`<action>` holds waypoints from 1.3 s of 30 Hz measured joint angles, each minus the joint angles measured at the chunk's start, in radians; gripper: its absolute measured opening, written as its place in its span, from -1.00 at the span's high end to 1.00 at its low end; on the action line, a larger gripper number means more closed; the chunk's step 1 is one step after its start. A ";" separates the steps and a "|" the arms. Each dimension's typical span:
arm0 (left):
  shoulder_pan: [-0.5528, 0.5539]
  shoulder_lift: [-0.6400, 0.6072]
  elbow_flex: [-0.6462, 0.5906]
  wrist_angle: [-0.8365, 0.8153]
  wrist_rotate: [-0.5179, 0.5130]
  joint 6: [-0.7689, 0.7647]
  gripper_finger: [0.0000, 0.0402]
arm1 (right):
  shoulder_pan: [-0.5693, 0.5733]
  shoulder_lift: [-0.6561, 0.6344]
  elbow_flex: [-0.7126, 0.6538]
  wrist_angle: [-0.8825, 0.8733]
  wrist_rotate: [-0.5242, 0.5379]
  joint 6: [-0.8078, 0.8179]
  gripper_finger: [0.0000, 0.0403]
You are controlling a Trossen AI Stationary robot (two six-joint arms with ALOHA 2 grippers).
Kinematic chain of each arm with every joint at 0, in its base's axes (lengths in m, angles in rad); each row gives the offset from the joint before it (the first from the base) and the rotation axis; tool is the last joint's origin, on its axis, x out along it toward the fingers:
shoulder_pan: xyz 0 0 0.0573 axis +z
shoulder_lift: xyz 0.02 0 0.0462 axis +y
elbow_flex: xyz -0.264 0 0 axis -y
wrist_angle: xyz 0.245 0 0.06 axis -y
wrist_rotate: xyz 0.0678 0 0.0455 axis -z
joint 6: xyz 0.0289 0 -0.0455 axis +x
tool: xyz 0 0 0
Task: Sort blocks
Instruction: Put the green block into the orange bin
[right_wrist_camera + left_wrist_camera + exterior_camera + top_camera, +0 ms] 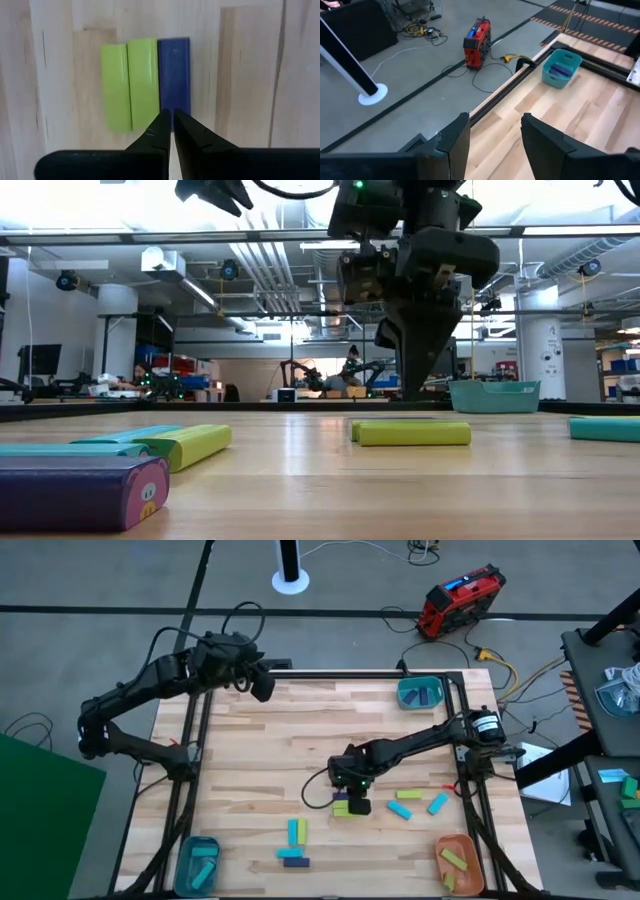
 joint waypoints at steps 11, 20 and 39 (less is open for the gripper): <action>0.000 -0.001 -0.001 -0.115 0.000 -0.011 0.23 | 0.023 -0.002 -0.005 0.037 -0.003 -0.020 0.94; -0.003 -0.002 -0.001 -0.171 0.001 -0.033 0.23 | 0.085 -0.002 -0.006 0.037 -0.005 -0.043 0.94; -0.050 -0.006 -0.001 -0.294 0.061 -0.136 0.23 | 0.172 -0.003 0.003 0.168 0.104 0.028 0.94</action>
